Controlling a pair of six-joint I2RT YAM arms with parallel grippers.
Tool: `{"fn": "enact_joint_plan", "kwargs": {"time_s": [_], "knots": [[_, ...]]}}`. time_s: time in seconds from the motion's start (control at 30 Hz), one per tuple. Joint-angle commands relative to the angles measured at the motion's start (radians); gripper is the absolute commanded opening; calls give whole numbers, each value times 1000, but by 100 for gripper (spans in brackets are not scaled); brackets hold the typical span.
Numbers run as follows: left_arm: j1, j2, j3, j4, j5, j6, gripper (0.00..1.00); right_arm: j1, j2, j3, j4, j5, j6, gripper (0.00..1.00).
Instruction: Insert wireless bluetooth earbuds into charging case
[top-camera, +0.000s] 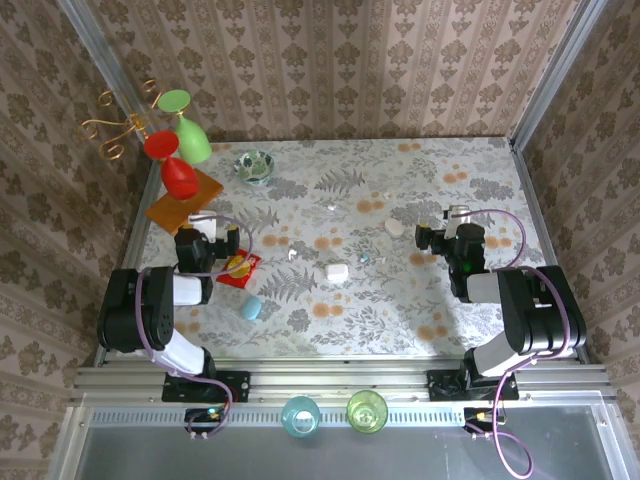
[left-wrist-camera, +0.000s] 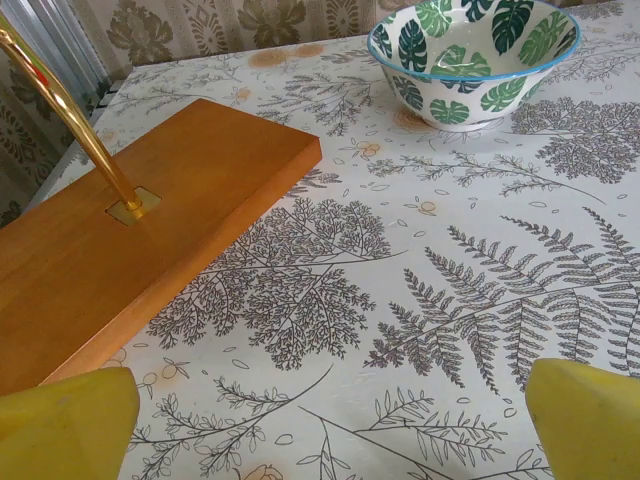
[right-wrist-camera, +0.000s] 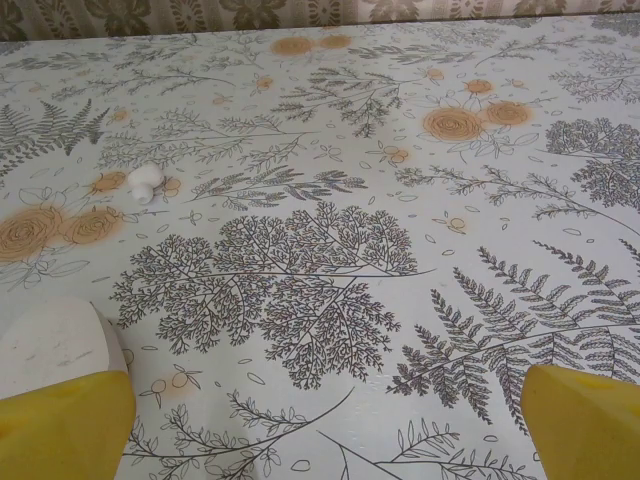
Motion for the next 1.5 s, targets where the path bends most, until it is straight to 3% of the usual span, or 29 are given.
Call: {"fn": "enact_joint_plan", "kwargs": {"time_s": [0.0, 0.7, 0.83, 0.97, 1.07, 1.3, 1.47], "knots": [[-3, -2, 17, -3, -11, -8, 100, 5, 0, 23, 13, 32, -13, 100], [-2, -4, 15, -3, -28, -12, 100, 1, -2, 25, 11, 26, -13, 100], [-40, -49, -31, 52, -69, 24, 100, 27, -116, 67, -154, 24, -48, 100], [-113, -187, -17, -87, -118, 95, 100, 90, -258, 117, -324, 30, -109, 100], [-175, -293, -1, -178, -128, 165, 100, 160, -308, 165, -438, -43, -208, 100], [-327, -432, 80, -420, -97, 148, 100, 302, -254, 332, -757, -423, -467, 100], [-368, -441, 136, -529, 44, 4, 100, 442, -109, 481, -1000, -442, -674, 100]]}}
